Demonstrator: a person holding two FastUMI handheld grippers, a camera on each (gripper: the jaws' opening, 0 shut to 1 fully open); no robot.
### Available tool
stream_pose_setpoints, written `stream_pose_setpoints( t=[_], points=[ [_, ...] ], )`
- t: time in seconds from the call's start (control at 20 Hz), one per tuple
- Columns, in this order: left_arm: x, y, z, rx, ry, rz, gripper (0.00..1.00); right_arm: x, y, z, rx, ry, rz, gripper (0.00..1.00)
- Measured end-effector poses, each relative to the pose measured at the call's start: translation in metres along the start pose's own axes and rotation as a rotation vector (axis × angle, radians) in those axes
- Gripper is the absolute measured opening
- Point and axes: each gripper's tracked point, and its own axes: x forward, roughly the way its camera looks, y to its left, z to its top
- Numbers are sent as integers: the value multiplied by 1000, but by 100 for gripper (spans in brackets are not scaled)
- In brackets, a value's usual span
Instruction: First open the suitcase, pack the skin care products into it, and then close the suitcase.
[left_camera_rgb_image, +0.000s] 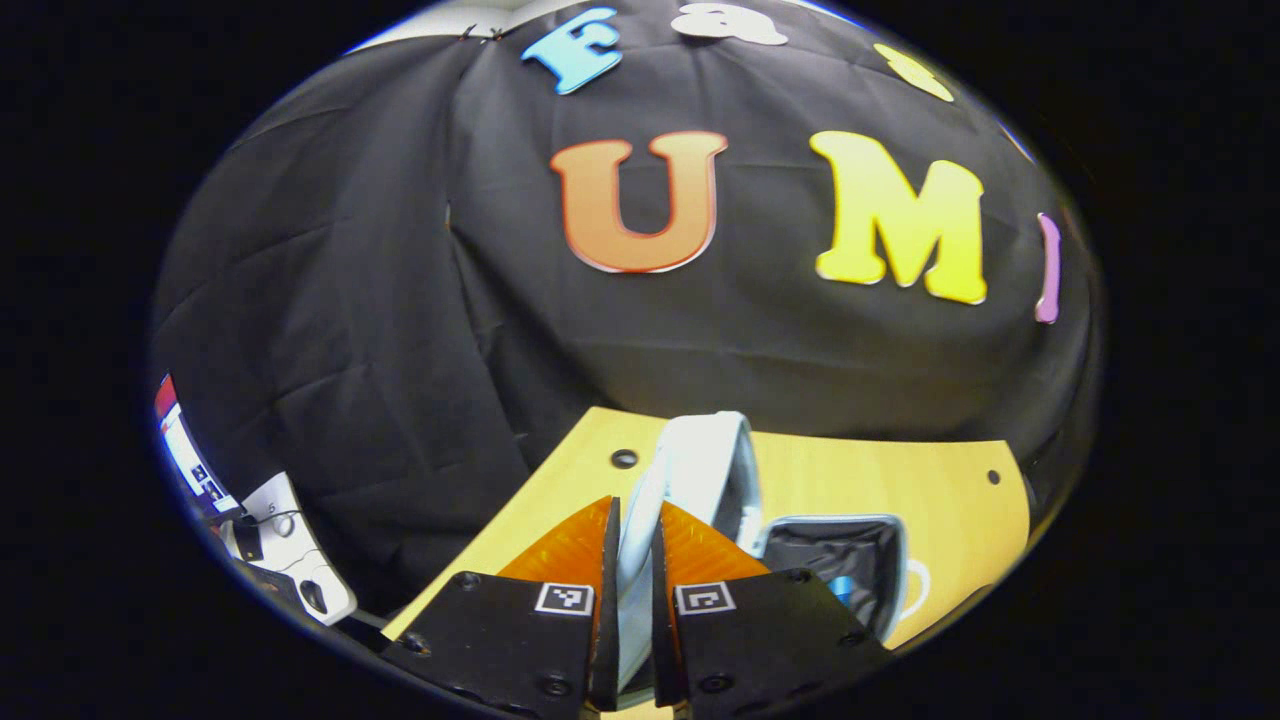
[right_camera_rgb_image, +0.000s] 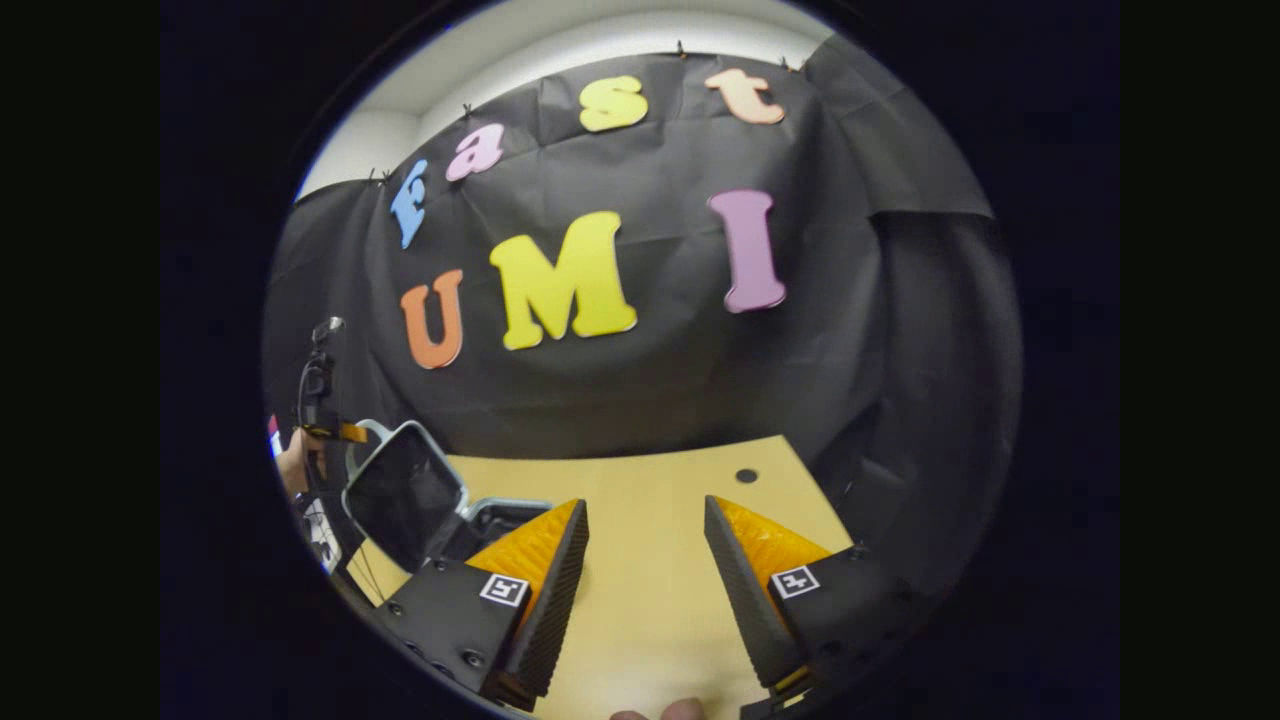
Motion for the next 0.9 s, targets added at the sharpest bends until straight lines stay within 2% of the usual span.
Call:
stream_pose_setpoints(
  t=[0.1, 0.3, 0.5, 0.6, 0.7, 0.9],
  points=[
    [-15, -47, 1, 2, -30, -40, 16, -9, -26, 11, 9, -37, -57, 70],
    [-36, -152, -16, -20, -80, -138, 16, -29, -78, 16, -46, -82, -164, 70],
    [-35, -240, -69, -19, -78, -244, 15, -54, -103, 13, -72, -69, -208, 70],
    [-29, -274, -107, -31, -34, -288, 16, -66, -111, 12, -124, -65, -219, 70],
    [-21, -299, -135, 7, -14, -312, 16, -75, -118, 11, -164, -62, -232, 70],
    [5, -328, -186, 44, 48, -345, 16, -85, -129, -2, -146, -23, -262, 70]
  ],
)
